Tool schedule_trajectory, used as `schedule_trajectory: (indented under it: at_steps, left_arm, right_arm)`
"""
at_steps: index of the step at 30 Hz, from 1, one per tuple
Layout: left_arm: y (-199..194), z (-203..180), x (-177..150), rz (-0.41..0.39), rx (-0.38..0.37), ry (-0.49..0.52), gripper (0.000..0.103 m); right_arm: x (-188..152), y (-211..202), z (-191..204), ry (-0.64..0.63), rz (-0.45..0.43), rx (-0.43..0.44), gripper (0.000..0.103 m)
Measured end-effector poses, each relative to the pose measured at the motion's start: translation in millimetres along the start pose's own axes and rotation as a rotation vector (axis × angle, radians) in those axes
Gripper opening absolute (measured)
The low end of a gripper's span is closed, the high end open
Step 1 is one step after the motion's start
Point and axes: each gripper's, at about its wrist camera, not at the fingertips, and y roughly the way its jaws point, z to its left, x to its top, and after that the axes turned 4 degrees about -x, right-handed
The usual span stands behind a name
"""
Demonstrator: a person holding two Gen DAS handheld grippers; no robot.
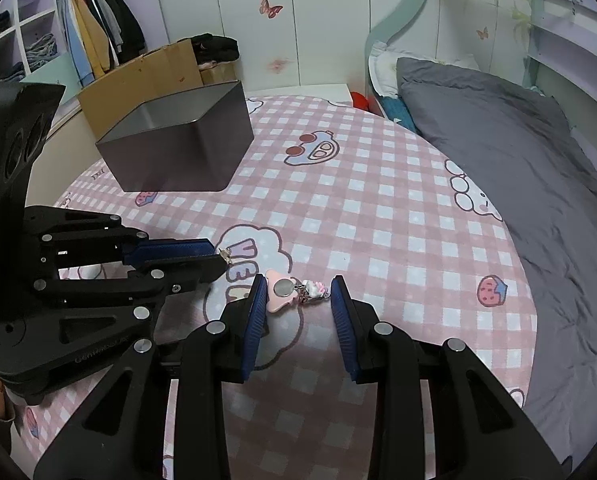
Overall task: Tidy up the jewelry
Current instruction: 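Carry both pieces over the tin and open both grippers inside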
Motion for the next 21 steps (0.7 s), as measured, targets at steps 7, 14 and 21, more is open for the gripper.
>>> schedule_trajectory:
  at_steps: [7,14,21]
  left_arm:
    - [-26.9,17.8,0.0,-0.050,-0.032,-0.047,0.011]
    - [-82.7,49.3,9.7,-0.160,-0.059,-0.102,0.011]
    - [-114.9,90.6,21.6,-0.227,-0.022,-0.149,0.011]
  right_arm:
    - [8.9,-6.2,6.6,-0.003,-0.020,0.009,0.030]
    - [38.2,-20.6,27.5,-0.024,-0.080,0.045,0.030]
    - [84.5,-18.4,63.2,-0.062,-0.135,0.101,0.030]
